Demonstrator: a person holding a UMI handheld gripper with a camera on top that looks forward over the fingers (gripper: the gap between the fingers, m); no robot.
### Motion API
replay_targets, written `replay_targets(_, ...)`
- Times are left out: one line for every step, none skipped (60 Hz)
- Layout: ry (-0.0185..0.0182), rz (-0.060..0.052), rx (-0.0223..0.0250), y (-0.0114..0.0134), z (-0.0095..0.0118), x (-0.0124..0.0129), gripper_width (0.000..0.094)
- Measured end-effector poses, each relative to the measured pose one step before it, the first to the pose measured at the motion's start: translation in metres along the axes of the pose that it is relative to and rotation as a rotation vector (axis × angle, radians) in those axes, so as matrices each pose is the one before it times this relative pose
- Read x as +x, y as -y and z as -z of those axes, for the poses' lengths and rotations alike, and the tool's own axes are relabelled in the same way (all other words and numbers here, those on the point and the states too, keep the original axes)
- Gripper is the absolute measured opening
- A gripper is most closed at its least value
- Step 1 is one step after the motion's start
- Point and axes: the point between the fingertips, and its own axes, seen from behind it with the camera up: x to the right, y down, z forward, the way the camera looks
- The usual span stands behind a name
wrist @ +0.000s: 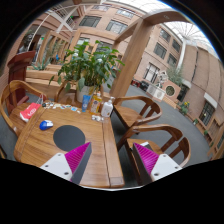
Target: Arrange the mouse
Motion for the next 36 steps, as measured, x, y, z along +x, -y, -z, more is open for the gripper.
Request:
replay_targets(0.00163,-0.0039,-0.00041,-0.00046,-0.00019,-0.00088,0.0844)
replay_targets(0.00032,-0.0035,-0.00026,-0.00081,0.00075,-0.00244,0.0844)
replay_targets(0.00186,-0.0034,-0.00051,-0.00094,-0.0006,-0.00095,0.0843)
replay_targets(0.00114,-0.0033,-0.00148,-0.00167,-0.00079,-0.00101,0.0844)
replay_targets(0.00091,-0.0037,-0.00203,-0.00216,-0.00125,-0.00095,0.0843)
replay_targets(0.00094,-0.0042,-0.00177,-0.00227,-0.00177,-0.00156,0.0842)
replay_targets(0.0007,-0.0051,-0.00174,-0.00252,-0.00184,-0.00171,0.0842)
replay_targets(0.00056,-0.007,-0.00145,-0.00292,-0.00208,-0.00189,0.0842)
replay_targets(-0.00009,-0.0107,-0.0005,-0.00314,-0.00185,-0.00192,0.0843)
replay_targets(0.00171,-0.0127,0.00012,-0.0025,0.00048,-0.0014,0.0844)
replay_targets(0.00229,-0.0142,0.00075,-0.00403,-0.00194,-0.00336,0.0845)
replay_targets(0.00452,-0.0136,-0.0005,-0.00482,-0.00148,-0.00391,0.0846)
replay_targets(0.00618,-0.0131,-0.00241,-0.00588,-0.00128,-0.00477,0.0845)
replay_targets(0.00763,-0.013,-0.00439,-0.00676,-0.00117,-0.00503,0.0846)
replay_targets(0.00886,-0.0123,-0.00713,-0.00785,-0.00131,-0.00583,0.0845)
replay_targets(0.01092,-0.0112,-0.00957,-0.00847,-0.0014,-0.00677,0.0843)
replay_targets(0.01285,-0.01,-0.01014,-0.00851,-0.00187,-0.00713,0.0843)
replay_targets(0.01343,-0.0101,-0.00968,-0.0086,-0.002,-0.00754,0.0847)
replay_targets(0.01332,-0.0084,-0.01062,-0.00872,-0.00223,-0.00789,0.0845)
replay_targets(0.01419,-0.006,-0.01089,-0.00876,-0.00241,-0.00851,0.0847)
replay_targets(0.01464,-0.0033,-0.01039,-0.00886,-0.0023,-0.00849,0.0846)
replay_targets(0.01356,-0.0022,-0.0103,-0.00863,-0.00277,-0.00831,0.0846)
replay_targets(0.01135,-0.0023,-0.00979,-0.00852,-0.00291,-0.00813,0.0848)
replay_targets(0.00941,-0.003,-0.00862,-0.00819,-0.00277,-0.00815,0.0846)
replay_targets(0.00851,-0.0023,-0.00773,-0.00775,-0.00344,-0.00849,0.0844)
replay_targets(0.00881,-0.0009,-0.00746,-0.00725,-0.003,-0.00882,0.0843)
replay_targets(0.00987,0.0004,-0.00683,-0.00706,-0.00376,-0.00931,0.0842)
replay_targets(0.01089,0.0009,-0.0066,-0.00667,-0.00364,-0.00959,0.084)
replay_targets(0.01123,0.0014,-0.00654,-0.00609,-0.00392,-0.01023,0.0839)
replay_targets(0.0121,0.0018,-0.00723,-0.00549,-0.00386,-0.01035,0.0837)
replay_targets(0.01328,0.0012,-0.0071,-0.00488,-0.00465,-0.01064,0.0837)
replay_targets(0.01493,0.0007,-0.00564,-0.00373,-0.00438,-0.01099,0.0836)
replay_targets(0.01628,0.0005,-0.00389,-0.00261,-0.00422,-0.01142,0.0836)
replay_targets(0.01696,0.0013,-0.0026,-0.00184,-0.00461,-0.01127,0.0837)
replay_targets(0.01709,0.0015,-0.00101,-0.00059,-0.00493,-0.01127,0.0838)
replay_targets(0.01536,0.0018,0.00097,0.00003,-0.00519,-0.01048,0.084)
